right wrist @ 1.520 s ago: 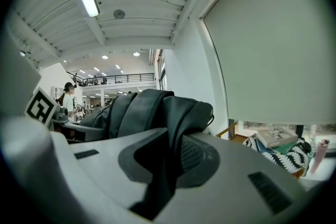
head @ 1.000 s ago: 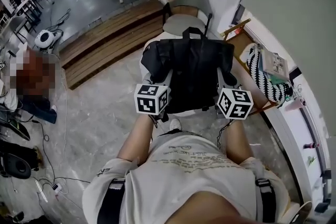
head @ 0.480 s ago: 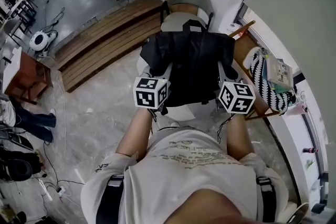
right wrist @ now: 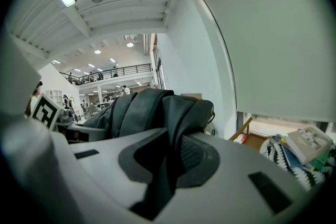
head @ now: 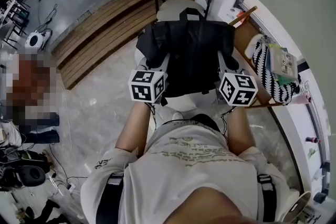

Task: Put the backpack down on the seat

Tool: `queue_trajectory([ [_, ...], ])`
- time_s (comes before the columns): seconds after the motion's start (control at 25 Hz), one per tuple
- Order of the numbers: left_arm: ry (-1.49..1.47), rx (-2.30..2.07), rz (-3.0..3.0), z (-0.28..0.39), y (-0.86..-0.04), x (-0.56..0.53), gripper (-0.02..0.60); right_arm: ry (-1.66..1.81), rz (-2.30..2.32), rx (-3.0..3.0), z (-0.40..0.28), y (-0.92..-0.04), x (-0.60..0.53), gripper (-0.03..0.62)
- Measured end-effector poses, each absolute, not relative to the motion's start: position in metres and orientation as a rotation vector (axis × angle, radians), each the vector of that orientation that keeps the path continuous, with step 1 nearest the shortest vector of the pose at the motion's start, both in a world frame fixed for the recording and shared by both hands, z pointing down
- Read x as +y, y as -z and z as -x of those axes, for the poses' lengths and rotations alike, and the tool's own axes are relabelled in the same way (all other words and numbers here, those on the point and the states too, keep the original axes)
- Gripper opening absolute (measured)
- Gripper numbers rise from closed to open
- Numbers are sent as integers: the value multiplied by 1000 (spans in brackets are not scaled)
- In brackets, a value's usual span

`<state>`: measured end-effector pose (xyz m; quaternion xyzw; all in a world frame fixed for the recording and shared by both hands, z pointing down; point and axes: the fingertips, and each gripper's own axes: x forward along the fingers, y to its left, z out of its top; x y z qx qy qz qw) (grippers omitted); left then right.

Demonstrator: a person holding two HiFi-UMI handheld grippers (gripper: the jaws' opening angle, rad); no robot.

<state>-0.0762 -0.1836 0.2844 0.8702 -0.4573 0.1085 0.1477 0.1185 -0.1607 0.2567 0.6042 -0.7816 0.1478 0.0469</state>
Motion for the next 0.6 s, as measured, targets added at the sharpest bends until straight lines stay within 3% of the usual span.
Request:
queue_trajectory([
  [0.6, -464, -1337, -2330, 56, -369, -188, 87, -676, -1604, -2354, -142, -344, -176, 49],
])
